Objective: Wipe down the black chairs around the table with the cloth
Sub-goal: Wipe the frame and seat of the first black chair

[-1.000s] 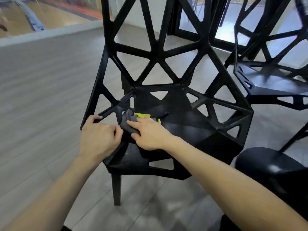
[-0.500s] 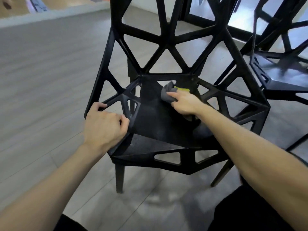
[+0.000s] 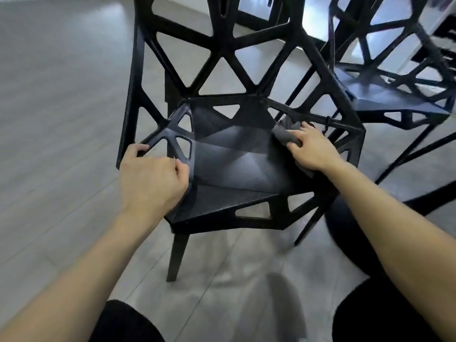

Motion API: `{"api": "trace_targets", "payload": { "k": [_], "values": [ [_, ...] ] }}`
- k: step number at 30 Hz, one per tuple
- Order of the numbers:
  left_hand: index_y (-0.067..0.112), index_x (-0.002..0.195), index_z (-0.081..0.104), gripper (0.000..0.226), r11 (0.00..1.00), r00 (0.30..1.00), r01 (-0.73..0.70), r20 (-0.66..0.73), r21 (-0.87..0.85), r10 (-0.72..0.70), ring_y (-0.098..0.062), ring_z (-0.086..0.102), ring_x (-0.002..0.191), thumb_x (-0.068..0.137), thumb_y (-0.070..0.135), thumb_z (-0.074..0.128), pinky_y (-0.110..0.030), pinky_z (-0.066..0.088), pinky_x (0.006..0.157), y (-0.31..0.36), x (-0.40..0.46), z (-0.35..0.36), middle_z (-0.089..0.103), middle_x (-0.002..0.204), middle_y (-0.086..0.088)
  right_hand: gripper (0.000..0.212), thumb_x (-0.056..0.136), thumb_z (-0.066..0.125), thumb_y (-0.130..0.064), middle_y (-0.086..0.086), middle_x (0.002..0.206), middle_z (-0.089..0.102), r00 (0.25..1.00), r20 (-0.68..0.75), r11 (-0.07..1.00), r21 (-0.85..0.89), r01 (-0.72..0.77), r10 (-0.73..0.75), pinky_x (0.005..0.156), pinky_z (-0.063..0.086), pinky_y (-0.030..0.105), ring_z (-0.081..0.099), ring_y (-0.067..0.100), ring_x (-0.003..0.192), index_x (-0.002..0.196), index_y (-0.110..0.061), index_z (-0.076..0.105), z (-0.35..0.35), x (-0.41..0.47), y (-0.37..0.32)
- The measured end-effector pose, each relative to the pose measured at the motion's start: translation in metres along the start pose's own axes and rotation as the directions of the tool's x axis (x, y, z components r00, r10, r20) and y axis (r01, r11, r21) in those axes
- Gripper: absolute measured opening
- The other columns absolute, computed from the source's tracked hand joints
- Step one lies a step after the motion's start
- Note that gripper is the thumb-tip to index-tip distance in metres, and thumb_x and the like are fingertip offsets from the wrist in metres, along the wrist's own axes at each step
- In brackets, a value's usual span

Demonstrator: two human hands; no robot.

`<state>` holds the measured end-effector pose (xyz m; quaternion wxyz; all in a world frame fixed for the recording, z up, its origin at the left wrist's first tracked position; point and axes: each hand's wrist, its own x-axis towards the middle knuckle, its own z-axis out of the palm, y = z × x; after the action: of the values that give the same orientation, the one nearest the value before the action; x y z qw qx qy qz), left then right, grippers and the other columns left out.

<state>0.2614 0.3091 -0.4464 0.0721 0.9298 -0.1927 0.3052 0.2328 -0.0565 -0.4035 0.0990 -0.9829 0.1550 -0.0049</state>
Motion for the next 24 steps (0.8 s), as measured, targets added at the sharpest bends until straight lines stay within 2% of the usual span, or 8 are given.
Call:
{"api": "trace_targets", "payload": {
  "k": [2, 4, 8, 12, 16, 19, 22, 24],
  "values": [
    [0.008, 0.054, 0.061, 0.06, 1.0, 1.0, -0.019, 0.016, -0.004, 0.019, -0.029, 0.047, 0.049, 0.102, 0.025, 0.029, -0.047, 0.043, 0.112, 0.0, -0.002, 0.001, 0.055, 0.045, -0.006, 0.043, 0.104, 0.052, -0.032, 0.021, 0.141, 0.062, 0.998, -0.043, 0.999, 0.027, -0.038, 0.039, 0.112, 0.037, 0.046, 0.049, 0.042, 0.136, 0.144, -0.02, 0.064, 0.006, -0.026, -0.041],
    [0.007, 0.057, 0.065, 0.063, 1.0, 0.999, -0.03, 0.021, -0.002, 0.03, -0.032, 0.054, 0.052, 0.104, 0.025, 0.027, -0.048, 0.042, 0.113, -0.002, -0.001, 0.003, 0.058, 0.047, -0.008, 0.036, 0.105, 0.053, -0.034, 0.018, 0.127, 0.069, 0.995, -0.041, 0.992, 0.086, 0.089, -0.086, 0.099, 0.043, 0.044, 0.056, 0.041, 0.123, 0.132, -0.019, 0.07, 0.02, -0.062, -0.098],
    [0.006, 0.06, 0.066, 0.069, 0.998, 0.998, -0.062, 0.027, -0.019, 0.062, -0.036, 0.061, 0.055, 0.108, 0.028, 0.021, -0.05, 0.042, 0.112, -0.009, -0.001, 0.005, 0.06, 0.049, -0.011, 0.044, 0.102, 0.056, -0.035, 0.012, 0.113, 0.069, 0.939, -0.178, 0.939, 0.128, 0.318, -0.294, 0.104, 0.044, 0.048, 0.058, 0.034, 0.116, 0.14, -0.016, 0.067, 0.058, -0.122, -0.192],
    [0.005, 0.056, 0.061, 0.069, 0.994, 0.996, -0.09, 0.004, -0.069, 0.091, -0.033, 0.05, 0.051, 0.108, 0.027, 0.02, -0.051, 0.043, 0.111, -0.011, -0.005, 0.001, 0.054, 0.045, -0.009, 0.039, 0.096, 0.064, -0.027, -0.003, 0.108, 0.07, 0.91, -0.244, 0.88, 0.263, 0.395, -0.336, 0.097, 0.044, 0.032, 0.059, 0.02, 0.109, 0.134, -0.023, 0.071, 0.05, -0.131, -0.171],
    [0.004, 0.057, 0.063, 0.072, 0.991, 0.995, -0.095, 0.019, -0.09, 0.097, -0.026, 0.034, 0.053, 0.106, 0.029, 0.016, -0.049, 0.042, 0.109, -0.01, -0.001, 0.002, 0.052, 0.044, -0.01, 0.025, 0.099, 0.061, -0.024, 0.004, 0.115, 0.076, 0.972, -0.235, 0.974, 0.219, 0.051, 0.002, 0.101, 0.038, 0.033, 0.063, 0.03, 0.113, 0.118, -0.023, 0.077, 0.016, -0.106, -0.064],
    [0.002, 0.061, 0.068, 0.075, 0.995, 0.996, -0.079, 0.027, -0.058, 0.081, -0.031, 0.041, 0.05, 0.105, 0.03, 0.015, -0.05, 0.043, 0.109, -0.009, 0.001, 0.001, 0.056, 0.047, -0.013, 0.027, 0.104, 0.057, -0.029, 0.012, 0.126, 0.068, 0.925, -0.272, 0.94, 0.285, -0.188, 0.267, 0.084, 0.038, 0.031, 0.061, 0.037, 0.117, 0.124, -0.022, 0.074, 0.003, -0.1, -0.013],
    [0.001, 0.063, 0.071, 0.073, 0.998, 0.999, -0.042, 0.018, -0.053, 0.043, -0.036, 0.054, 0.051, 0.106, 0.03, 0.02, -0.048, 0.045, 0.109, -0.007, -0.001, -0.002, 0.058, 0.047, -0.014, 0.031, 0.101, 0.057, -0.033, 0.012, 0.121, 0.064, 0.872, -0.371, 0.931, 0.292, -0.219, 0.321, 0.089, 0.045, 0.036, 0.06, 0.038, 0.116, 0.125, -0.023, 0.074, 0.02, -0.11, -0.043],
    [0.0, 0.063, 0.071, 0.071, 0.999, 1.0, 0.002, 0.007, -0.038, -0.001, -0.037, 0.056, 0.052, 0.107, 0.03, 0.024, -0.047, 0.046, 0.109, -0.006, -0.002, -0.002, 0.056, 0.047, -0.014, 0.038, 0.098, 0.059, -0.036, 0.013, 0.116, 0.065, 0.885, -0.444, 0.969, 0.244, -0.034, 0.142, 0.1, 0.048, 0.044, 0.059, 0.038, 0.117, 0.128, -0.019, 0.074, 0.047, -0.132, -0.096]
  ]
}}
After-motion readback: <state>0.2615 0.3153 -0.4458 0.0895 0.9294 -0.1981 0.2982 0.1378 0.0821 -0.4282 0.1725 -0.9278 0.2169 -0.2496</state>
